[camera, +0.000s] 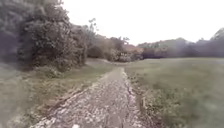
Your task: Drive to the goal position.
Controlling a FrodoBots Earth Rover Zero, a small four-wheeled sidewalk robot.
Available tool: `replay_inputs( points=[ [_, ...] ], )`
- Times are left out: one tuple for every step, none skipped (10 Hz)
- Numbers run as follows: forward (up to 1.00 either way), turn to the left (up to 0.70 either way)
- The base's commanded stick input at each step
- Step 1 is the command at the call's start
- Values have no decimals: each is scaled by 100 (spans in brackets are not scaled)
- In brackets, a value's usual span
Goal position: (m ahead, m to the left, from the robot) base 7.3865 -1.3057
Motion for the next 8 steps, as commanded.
replay_inputs(
  points=[
    [100, 0],
    [100, 0],
    [100, 0],
    [100, 0],
    [100, 0],
    [100, 0],
    [100, 0],
    [100, 0]
  ],
)
